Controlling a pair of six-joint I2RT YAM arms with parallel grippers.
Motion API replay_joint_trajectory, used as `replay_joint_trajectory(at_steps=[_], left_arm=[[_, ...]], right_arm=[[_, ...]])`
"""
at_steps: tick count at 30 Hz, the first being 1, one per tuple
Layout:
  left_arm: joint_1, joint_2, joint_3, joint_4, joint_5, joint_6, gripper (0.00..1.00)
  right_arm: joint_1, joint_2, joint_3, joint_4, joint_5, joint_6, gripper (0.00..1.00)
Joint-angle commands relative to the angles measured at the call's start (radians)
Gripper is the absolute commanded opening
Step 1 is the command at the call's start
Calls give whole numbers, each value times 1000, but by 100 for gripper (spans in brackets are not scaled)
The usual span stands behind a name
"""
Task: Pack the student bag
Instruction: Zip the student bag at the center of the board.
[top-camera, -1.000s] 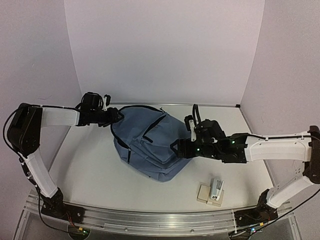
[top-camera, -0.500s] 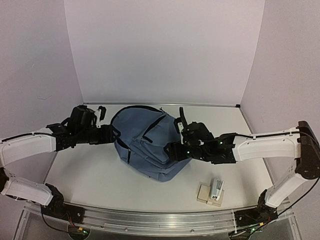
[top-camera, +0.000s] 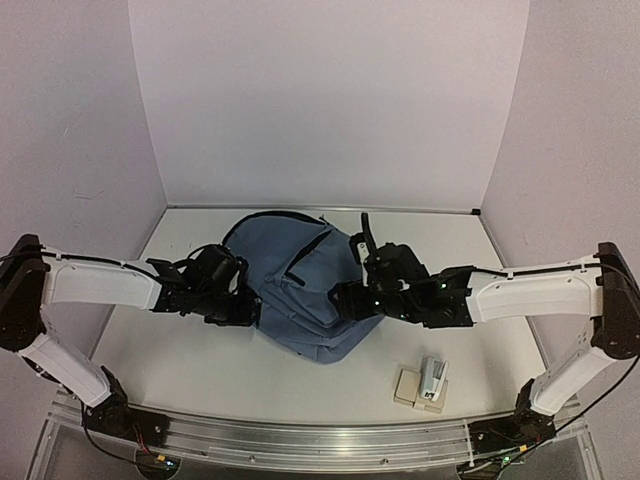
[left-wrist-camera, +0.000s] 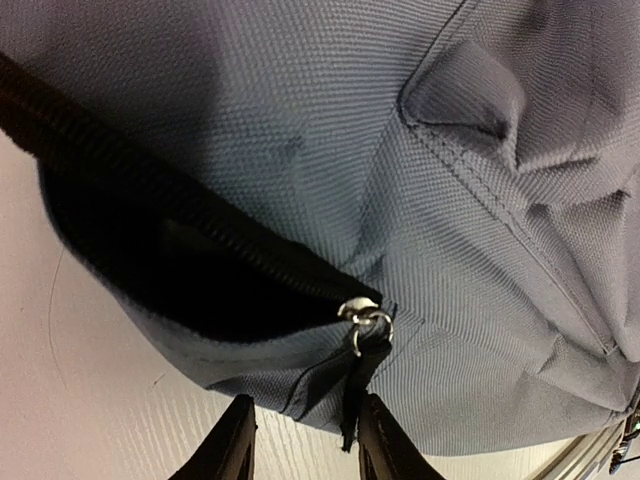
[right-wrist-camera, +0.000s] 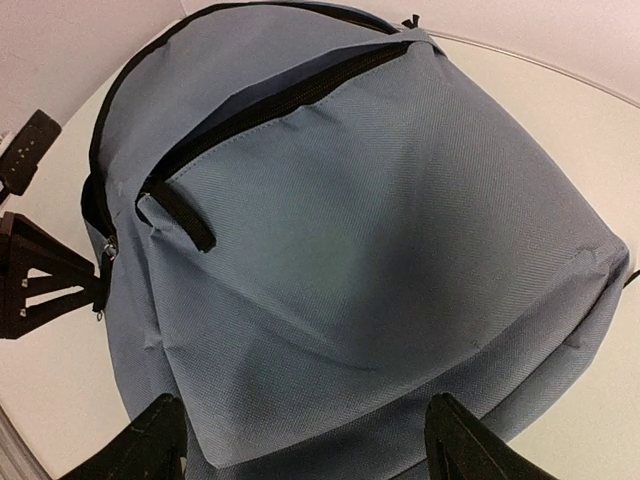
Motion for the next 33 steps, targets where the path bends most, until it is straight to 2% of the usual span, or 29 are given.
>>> replay_joint_trajectory(at_steps=[1, 10, 14, 18, 20, 23, 27, 33], left_arm=[[-9, 44, 68, 25, -12, -4, 34], [-13, 84, 65, 75, 19, -16, 33], [-12, 112, 76, 69, 46, -21, 23], [-13, 127, 76, 77, 49, -31, 6], [-13, 128, 78, 70, 34, -41, 1], [-13, 119, 77, 58, -14, -56, 0], [-14, 62, 69, 21, -100, -89, 0], [-13, -35, 51, -32, -199, -126, 0]], right_arm=[[6, -58, -23, 28, 31, 16, 78], [6, -46, -25, 28, 29, 19, 78], [6, -50, -27, 28, 31, 19, 77], [5, -55, -32, 28, 33, 19, 77], [6, -57, -34, 28, 34, 16, 77], [14, -63, -34, 28, 34, 0, 77], [83, -58, -5, 28, 49, -105, 77], [133, 53, 94, 28, 87, -193, 79]])
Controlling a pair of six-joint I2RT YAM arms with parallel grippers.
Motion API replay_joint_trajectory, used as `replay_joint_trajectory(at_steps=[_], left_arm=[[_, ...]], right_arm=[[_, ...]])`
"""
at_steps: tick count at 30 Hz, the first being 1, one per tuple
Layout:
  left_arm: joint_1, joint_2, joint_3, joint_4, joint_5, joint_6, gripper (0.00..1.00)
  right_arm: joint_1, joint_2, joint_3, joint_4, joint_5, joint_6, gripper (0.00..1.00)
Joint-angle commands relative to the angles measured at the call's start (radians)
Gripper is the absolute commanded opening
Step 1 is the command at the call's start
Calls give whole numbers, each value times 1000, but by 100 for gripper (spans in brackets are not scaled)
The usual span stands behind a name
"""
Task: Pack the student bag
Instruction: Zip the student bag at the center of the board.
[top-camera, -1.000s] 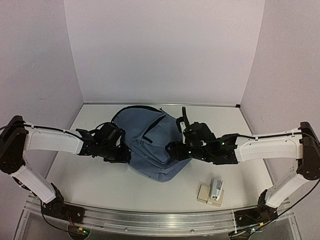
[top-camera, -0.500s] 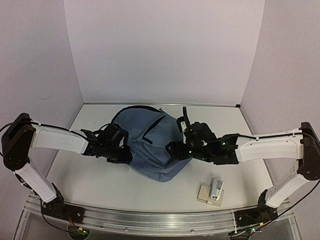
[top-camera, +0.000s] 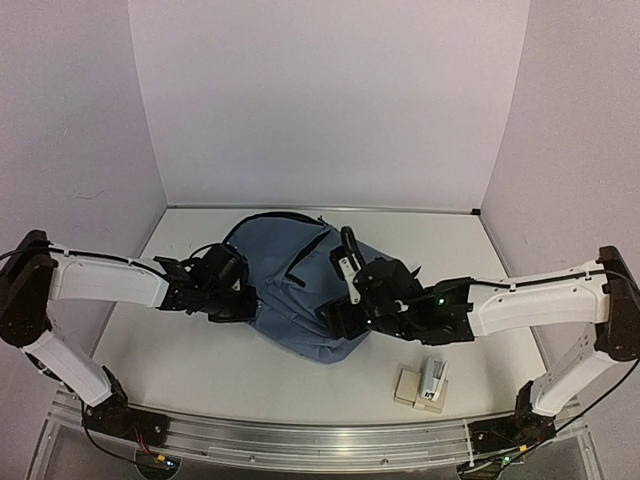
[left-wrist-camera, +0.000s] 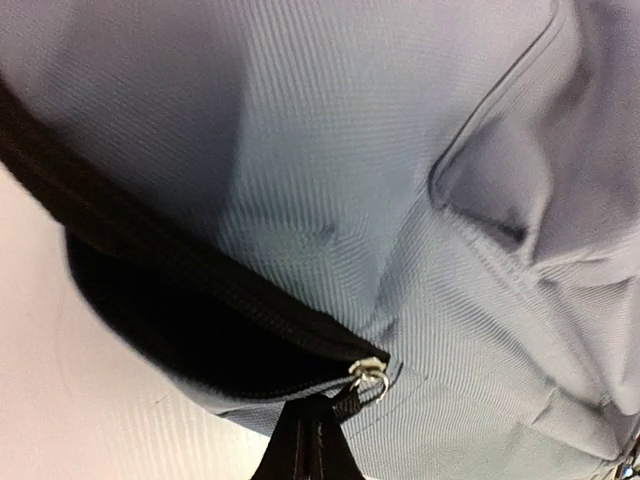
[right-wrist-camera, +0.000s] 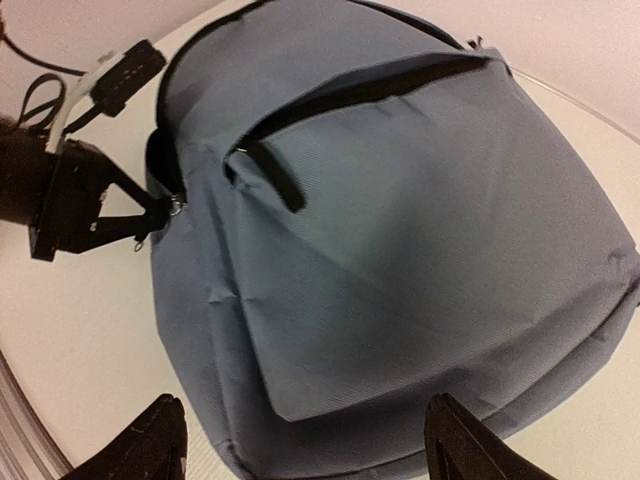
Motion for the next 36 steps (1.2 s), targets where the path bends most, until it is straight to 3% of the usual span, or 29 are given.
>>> replay_joint_trajectory(at_steps=[1, 7, 10, 14, 16, 18, 20, 31, 36], left_arm=[[1, -101, 10, -41, -117, -37, 0], [1, -152, -15, -47, -122, -39, 0], [1, -158, -19, -56, -122, -42, 0], [1, -172, -24, -63, -131, -41, 0], [2, -177, -17, -79, -157, -40, 0], [4, -177, -3, -108, -194, -45, 0], [18, -177, 9, -116, -218, -39, 0], [247, -254, -6, -97, -255, 60, 0], [276, -244, -2, -4, -150, 162, 0]], right_arm=[[34, 99, 121, 29, 65, -105, 81], [77, 302, 275, 11, 225, -187, 84], [82, 388, 348, -22, 338, -205, 79], [84, 455, 401, -56, 455, -213, 52], [84, 460, 401, -61, 471, -211, 28], [84, 452, 386, -61, 474, -204, 12], [84, 437, 361, -61, 473, -189, 1], [85, 280, 162, -123, 443, -28, 0], [85, 230, 141, -126, 372, -30, 0]])
